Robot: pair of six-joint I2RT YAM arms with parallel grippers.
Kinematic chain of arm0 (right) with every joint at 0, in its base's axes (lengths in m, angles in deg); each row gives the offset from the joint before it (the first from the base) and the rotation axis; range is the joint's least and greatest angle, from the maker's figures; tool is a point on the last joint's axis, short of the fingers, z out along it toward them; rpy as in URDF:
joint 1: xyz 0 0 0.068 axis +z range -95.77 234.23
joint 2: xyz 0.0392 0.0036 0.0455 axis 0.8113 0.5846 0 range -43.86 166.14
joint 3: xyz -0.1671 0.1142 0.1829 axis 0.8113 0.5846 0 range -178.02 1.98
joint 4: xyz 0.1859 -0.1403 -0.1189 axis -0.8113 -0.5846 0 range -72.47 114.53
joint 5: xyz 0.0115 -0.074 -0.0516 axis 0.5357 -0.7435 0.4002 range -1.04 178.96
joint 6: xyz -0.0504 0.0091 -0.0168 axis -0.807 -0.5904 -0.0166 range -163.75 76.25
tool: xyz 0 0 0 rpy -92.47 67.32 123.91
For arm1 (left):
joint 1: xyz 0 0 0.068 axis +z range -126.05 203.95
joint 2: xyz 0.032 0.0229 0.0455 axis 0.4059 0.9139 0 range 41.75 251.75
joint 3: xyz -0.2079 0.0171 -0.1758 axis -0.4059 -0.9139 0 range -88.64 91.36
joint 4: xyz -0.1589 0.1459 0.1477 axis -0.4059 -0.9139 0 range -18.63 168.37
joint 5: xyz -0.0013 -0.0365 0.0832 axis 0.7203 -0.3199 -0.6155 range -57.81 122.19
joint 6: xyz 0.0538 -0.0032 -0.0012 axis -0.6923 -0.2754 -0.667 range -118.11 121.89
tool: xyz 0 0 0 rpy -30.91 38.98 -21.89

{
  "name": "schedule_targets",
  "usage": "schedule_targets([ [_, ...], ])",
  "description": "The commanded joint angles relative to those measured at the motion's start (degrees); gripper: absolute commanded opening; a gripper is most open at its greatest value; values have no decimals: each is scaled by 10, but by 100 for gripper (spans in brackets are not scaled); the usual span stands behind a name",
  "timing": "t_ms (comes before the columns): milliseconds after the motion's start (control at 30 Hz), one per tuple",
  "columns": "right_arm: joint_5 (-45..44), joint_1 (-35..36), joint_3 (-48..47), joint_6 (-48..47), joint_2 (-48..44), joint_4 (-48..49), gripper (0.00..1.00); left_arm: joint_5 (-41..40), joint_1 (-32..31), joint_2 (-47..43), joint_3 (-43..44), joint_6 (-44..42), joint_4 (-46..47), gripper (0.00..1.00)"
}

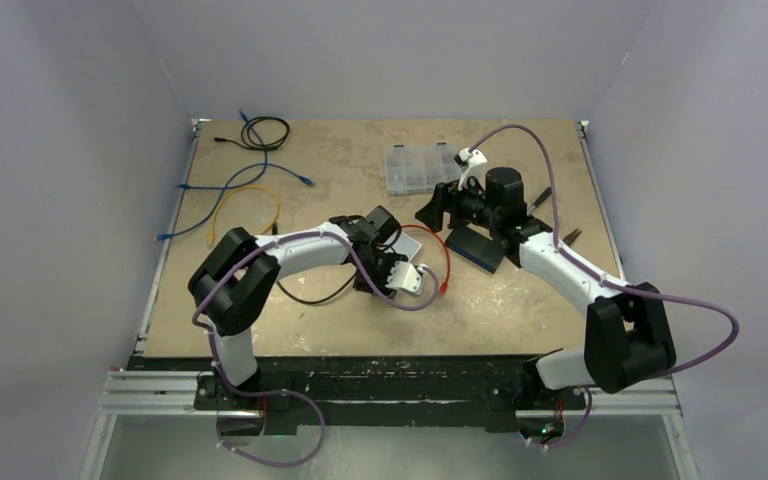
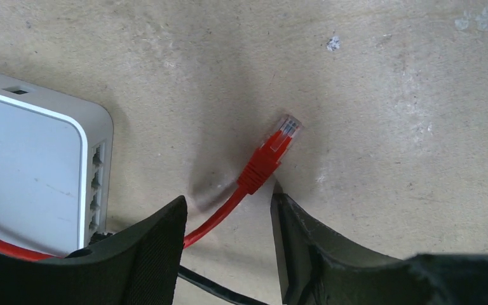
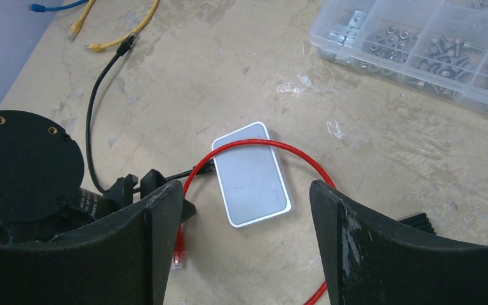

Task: Insert the plug into the switch port
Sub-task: Pick up the connector from the center of the board.

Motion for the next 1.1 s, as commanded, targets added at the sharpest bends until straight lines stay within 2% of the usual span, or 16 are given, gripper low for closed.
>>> schedule_targets([
  [0,-1,-3,2,-10,6,20,75,36,-3,31,15,-22,-22,50],
  [267,-1,-3,4,-9,9,23,75,53,-22,90,40,-8,-60,40],
  [300,-1,-3,4,-9,9,23,75,54,-26,92,39,-8,-63,36],
  [367,-1,-3,4,-9,7,23,75,54,-34,98,40,-8,-71,16],
  [467,-2,-3,6,-9,4,23,75,59,-42,100,40,-6,-81,0],
  [600,-2,-3,7,-9,0,21,75,78,-44,79,46,12,-81,0],
  [733,-10,-3,13,-6,-11,22,75,69,-44,24,33,56,-29,0],
  [933,-27,-3,20,0,-23,30,75,27,-44,-100,-26,130,119,0],
  [1067,-38,-3,27,3,-33,39,75,-58,-42,-175,-69,175,231,0],
])
